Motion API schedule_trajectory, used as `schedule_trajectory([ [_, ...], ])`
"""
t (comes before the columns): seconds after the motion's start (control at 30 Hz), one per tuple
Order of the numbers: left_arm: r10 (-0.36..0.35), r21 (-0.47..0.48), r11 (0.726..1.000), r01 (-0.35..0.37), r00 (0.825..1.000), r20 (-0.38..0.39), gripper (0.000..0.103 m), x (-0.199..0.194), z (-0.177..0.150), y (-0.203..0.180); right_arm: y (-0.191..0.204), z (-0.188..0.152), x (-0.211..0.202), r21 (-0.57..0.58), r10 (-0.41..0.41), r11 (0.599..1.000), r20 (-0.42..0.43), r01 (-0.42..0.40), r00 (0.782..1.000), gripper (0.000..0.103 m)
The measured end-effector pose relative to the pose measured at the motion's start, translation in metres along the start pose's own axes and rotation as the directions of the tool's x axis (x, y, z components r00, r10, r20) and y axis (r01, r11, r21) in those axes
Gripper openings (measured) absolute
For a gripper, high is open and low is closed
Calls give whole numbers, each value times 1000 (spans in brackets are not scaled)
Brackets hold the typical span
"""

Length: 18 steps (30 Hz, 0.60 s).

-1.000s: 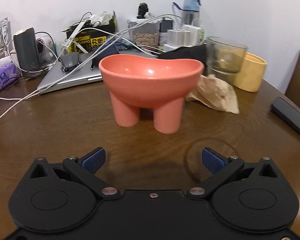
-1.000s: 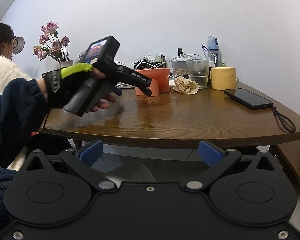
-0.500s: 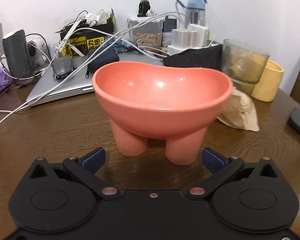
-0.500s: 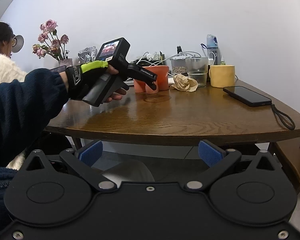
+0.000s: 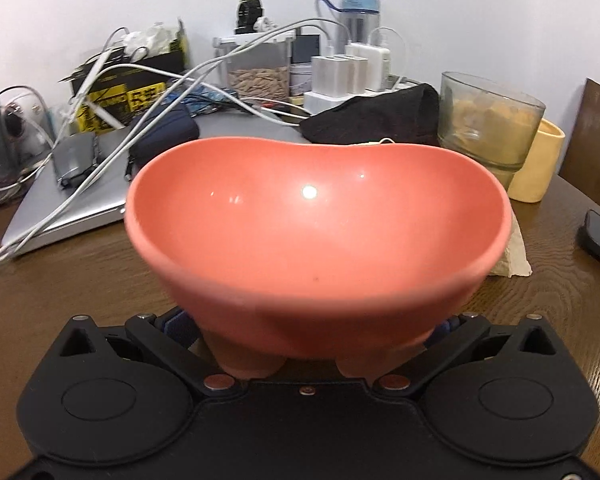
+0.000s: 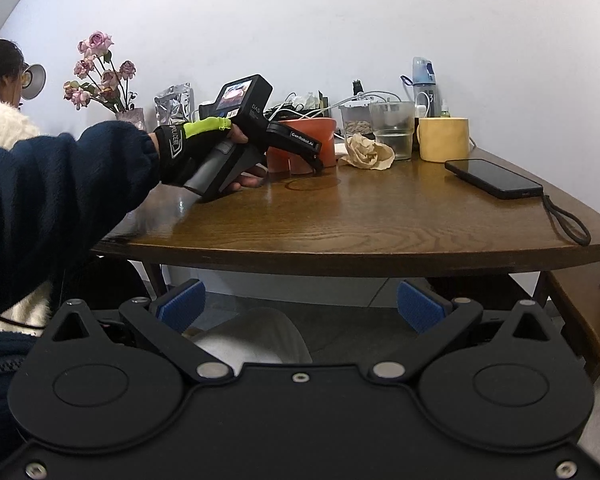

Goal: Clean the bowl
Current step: 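Lift the pink bowl with the left gripper while the right gripper approaches the paper towel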

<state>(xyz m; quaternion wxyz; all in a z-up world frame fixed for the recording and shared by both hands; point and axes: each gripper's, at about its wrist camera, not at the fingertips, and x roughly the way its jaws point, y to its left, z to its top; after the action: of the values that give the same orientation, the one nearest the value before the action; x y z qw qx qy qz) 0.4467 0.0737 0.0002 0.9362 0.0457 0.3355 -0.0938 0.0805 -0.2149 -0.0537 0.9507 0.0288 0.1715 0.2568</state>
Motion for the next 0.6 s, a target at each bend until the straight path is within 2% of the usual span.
schedule_trajectory([
  [0.43, -72, 63, 995, 72, 997, -3, 102, 10, 6, 6, -5, -2, 1, 27, 55, 998, 1, -55, 998, 103],
  [0.47, -66, 77, 995, 65, 998, 11, 99, 8, 4, 5, -6, -2, 1, 31, 63, 998, 2, -63, 998, 103],
  [0.6, -10, 143, 990, 0, 998, 68, 98, 1, 1, -7, -5, -3, 0, 27, 85, 996, -2, -85, 996, 103],
])
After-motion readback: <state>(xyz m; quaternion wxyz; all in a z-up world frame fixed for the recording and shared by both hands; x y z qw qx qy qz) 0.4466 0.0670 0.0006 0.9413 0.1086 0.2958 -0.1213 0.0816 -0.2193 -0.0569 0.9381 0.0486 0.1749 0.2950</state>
